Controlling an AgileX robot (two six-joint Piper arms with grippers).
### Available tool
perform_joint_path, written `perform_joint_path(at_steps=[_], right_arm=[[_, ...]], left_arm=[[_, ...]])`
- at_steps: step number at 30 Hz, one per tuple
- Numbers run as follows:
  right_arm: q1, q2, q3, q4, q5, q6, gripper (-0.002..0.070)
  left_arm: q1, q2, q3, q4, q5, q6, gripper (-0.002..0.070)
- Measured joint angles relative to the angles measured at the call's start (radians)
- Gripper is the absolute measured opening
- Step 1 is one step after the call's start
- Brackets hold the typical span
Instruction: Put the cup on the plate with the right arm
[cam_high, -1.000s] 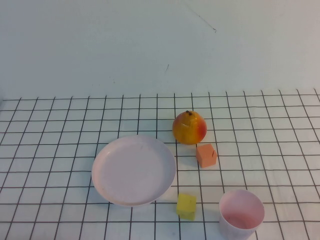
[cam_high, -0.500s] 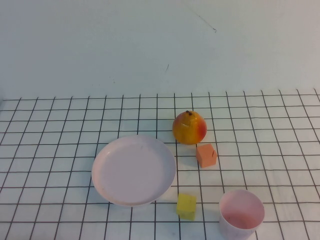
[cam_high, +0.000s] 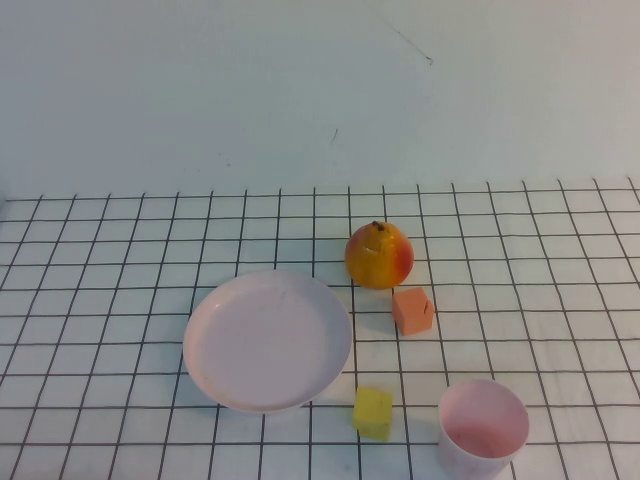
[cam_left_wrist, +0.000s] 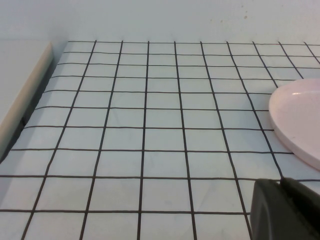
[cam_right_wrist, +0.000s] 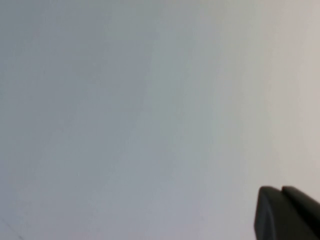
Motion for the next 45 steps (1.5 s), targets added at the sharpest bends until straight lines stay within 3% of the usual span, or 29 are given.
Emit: perform_joint_path(at_steps=[6,12,15,24,34,39,42,45], right_arm=[[0.001,0.203,-0.226,0.125,0.337,-0.007,-0.0002],[0.002,0.526,-0.393,0.343,0.751,-0.342,-0.0002],[0.002,0.710,-0.432,0.413,0.857,-0.496,-0.0002],[0.033,1.288,-0.578,0.551,0.973,-0.701,-0.0002],[0.425,1.538,-0.748,0.303,0.981,-0.584,-0.0001],[0.522,1.544,-0.748,0.292,0.891,-0.578,0.0001],[0.533,1.549,-0.748,0.309,0.862,-0.578,0.0046],[0.534,1.565,-0.748,0.340,0.872,-0.584,0.0169]], left_arm=[[0.000,0.000,0.000,0.000,0.000,0.000,-0.0003],[0.000,0.000,0.000,0.000,0.000,0.000,-0.0003],[0.000,0.000,0.000,0.000,0.000,0.000,-0.0003],[0.000,0.000,0.000,0.000,0.000,0.000,-0.0003],[0.000,0.000,0.000,0.000,0.000,0.000,-0.0003],[0.000,0.000,0.000,0.000,0.000,0.000,-0.0003],[0.000,0.000,0.000,0.000,0.000,0.000,-0.0003],[0.000,0.000,0.000,0.000,0.000,0.000,-0.0003]])
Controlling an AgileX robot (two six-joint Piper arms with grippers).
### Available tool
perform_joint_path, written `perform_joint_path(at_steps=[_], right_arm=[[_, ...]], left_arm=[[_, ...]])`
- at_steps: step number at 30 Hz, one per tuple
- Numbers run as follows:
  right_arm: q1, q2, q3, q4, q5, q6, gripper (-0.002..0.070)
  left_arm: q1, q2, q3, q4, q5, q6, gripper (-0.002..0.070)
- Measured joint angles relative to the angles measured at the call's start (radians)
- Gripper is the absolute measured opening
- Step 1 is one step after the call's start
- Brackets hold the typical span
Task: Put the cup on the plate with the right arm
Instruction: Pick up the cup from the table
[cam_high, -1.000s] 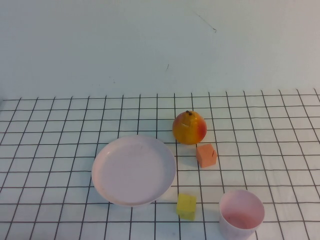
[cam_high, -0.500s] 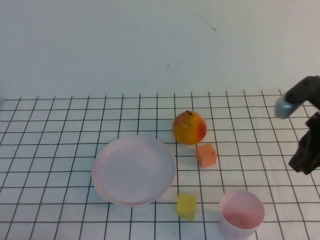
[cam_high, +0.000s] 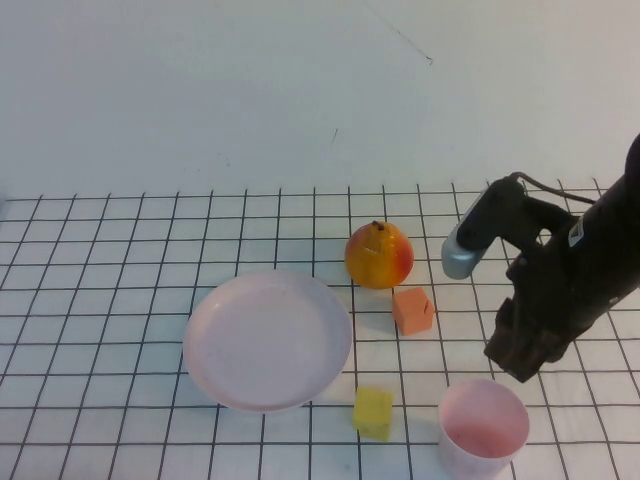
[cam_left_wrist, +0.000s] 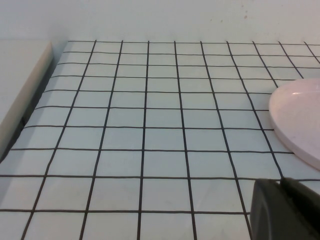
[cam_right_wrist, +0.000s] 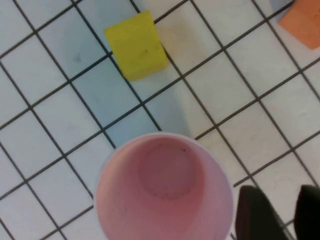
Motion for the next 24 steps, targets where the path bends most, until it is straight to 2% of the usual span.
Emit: perform_joint_path(at_steps=[3,5,8,12,15,20,22,24], right_arm=[[0.001,0.029,0.000,0.017,0.016,-0.006,0.0307],[0.002,0.051,0.000,0.019,0.018,-0.009,0.0358],[0.004,0.090,0.000,0.019,0.018,-0.010,0.0389],[0.004,0.153,-0.002,0.019,0.018,-0.011,0.0389],[0.004,0.200,-0.002,0.017,0.016,-0.011,0.0340],[0.004,0.218,-0.012,0.043,0.024,-0.011,0.0084],[0.005,0.218,-0.031,0.054,0.025,-0.011,0.0039],[0.011,0.218,-0.063,0.059,0.025,-0.011,0.0022]], left_arm=[[0.000,0.000,0.000,0.000,0.000,0.000,-0.0003],[0.000,0.000,0.000,0.000,0.000,0.000,-0.0003],[0.000,0.000,0.000,0.000,0.000,0.000,-0.0003],[0.000,0.000,0.000,0.000,0.000,0.000,-0.0003],[0.000,0.000,0.000,0.000,0.000,0.000,-0.0003],[0.000,0.000,0.000,0.000,0.000,0.000,-0.0003],[0.000,0.000,0.000,0.000,0.000,0.000,-0.0003],[0.000,0.000,0.000,0.000,0.000,0.000,-0.0003]])
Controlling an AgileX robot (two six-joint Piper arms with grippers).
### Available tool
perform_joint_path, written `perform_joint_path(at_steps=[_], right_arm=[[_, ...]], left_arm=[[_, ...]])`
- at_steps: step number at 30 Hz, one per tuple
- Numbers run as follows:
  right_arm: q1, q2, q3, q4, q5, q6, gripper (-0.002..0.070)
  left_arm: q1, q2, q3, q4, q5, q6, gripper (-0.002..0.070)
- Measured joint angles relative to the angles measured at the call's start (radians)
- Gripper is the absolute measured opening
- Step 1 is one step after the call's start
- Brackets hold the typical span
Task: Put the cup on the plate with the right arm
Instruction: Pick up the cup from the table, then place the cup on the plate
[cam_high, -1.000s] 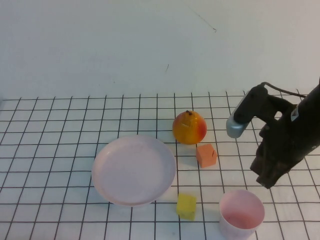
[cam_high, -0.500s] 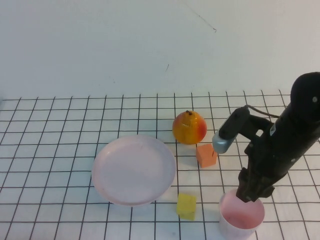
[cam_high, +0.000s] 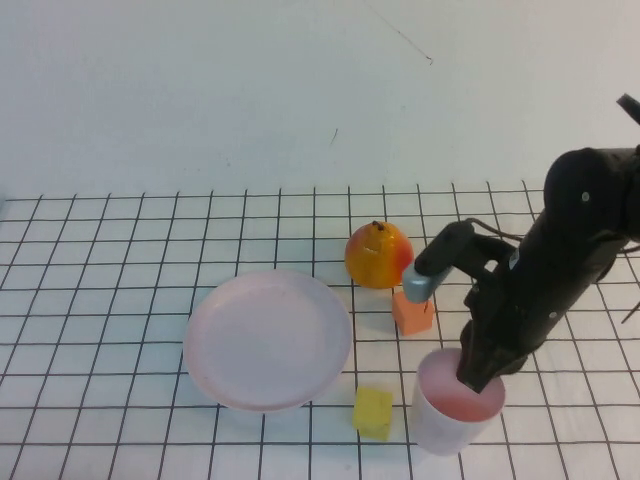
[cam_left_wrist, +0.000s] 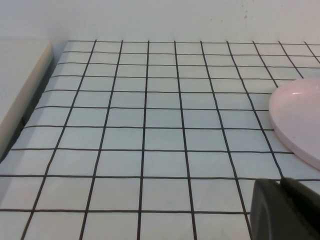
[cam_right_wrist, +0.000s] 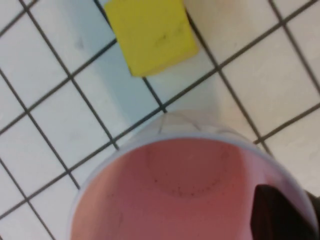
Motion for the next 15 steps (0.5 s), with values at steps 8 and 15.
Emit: perform_joint_path(at_steps=[8,15], right_arm=[[0.099,0.055,-0.244,0.006,-0.074,0.000,0.0020],[0.182,0.241,-0.524,0.018,-0.105,0.000,0.0020]], left_arm=[[0.000,0.000,0.000,0.000,0.000,0.000,-0.0003],[0.000,0.000,0.000,0.000,0.000,0.000,-0.0003]])
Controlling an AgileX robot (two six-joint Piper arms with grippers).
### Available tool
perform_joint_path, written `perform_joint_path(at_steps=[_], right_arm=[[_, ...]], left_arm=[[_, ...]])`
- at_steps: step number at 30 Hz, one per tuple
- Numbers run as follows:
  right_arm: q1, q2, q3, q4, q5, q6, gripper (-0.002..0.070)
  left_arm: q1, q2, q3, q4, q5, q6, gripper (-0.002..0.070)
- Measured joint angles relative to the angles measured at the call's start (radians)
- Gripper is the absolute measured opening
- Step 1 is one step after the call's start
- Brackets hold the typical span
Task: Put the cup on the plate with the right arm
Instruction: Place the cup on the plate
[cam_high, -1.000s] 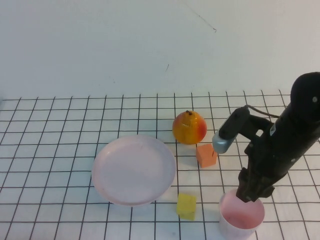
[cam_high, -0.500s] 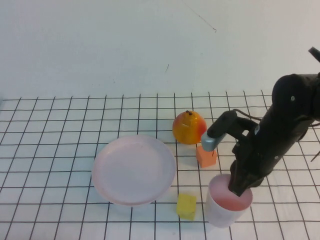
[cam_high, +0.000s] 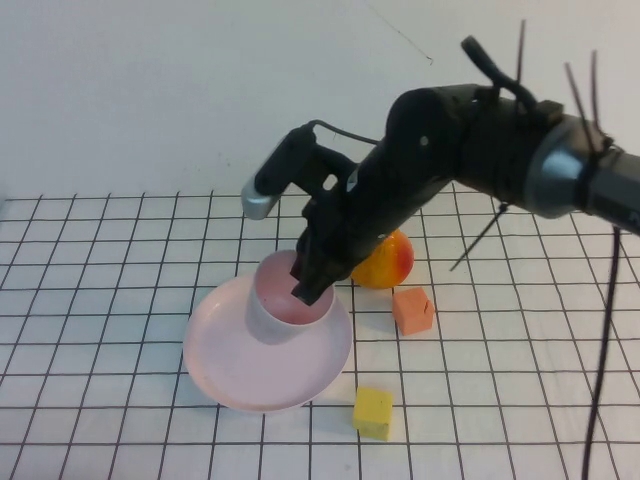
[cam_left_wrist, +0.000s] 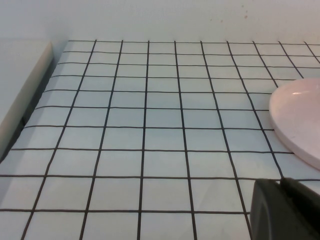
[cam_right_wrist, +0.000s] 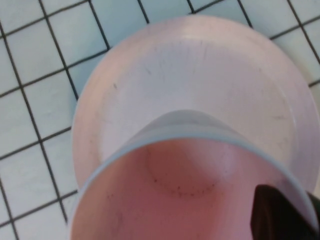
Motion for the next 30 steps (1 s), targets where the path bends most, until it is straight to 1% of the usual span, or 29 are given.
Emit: perform_joint_path(at_steps=[3,9,12,17,19,20,25,27,30], right_arm=[[0.002,0.096,-0.125,0.004,0.036,0.002,0.0020],[0.002,0.253,-0.305,-0.034,0.195,0.007,0.0020],[0.002,0.289,-0.356,-0.047,0.229,0.007,0.0020],[0.002,0.298,-0.389,-0.050,0.224,0.007,0.0030],[0.002,0.298,-0.391,-0.050,0.217,0.007,0.0061],[0.002,0.298,-0.392,-0.050,0.215,0.007,0.0089],[0.002,0.298,-0.394,-0.050,0.213,0.041,0.0272],[0.002,0.300,-0.409,-0.054,0.224,0.048,0.0309],[0.002,0.300,-0.465,-0.067,0.265,0.059,0.0330]], left_arm=[[0.000,0.000,0.000,0.000,0.000,0.000,-0.0003],[0.000,0.000,0.000,0.000,0.000,0.000,-0.0003],[0.000,0.000,0.000,0.000,0.000,0.000,-0.0003],[0.000,0.000,0.000,0.000,0.000,0.000,-0.0003],[0.000,0.000,0.000,0.000,0.000,0.000,-0.0003],[0.000,0.000,0.000,0.000,0.000,0.000,-0.0003],[0.000,0.000,0.000,0.000,0.000,0.000,-0.0003],[0.000,0.000,0.000,0.000,0.000,0.000,-0.0003],[0.000,0.000,0.000,0.000,0.000,0.000,-0.0003]])
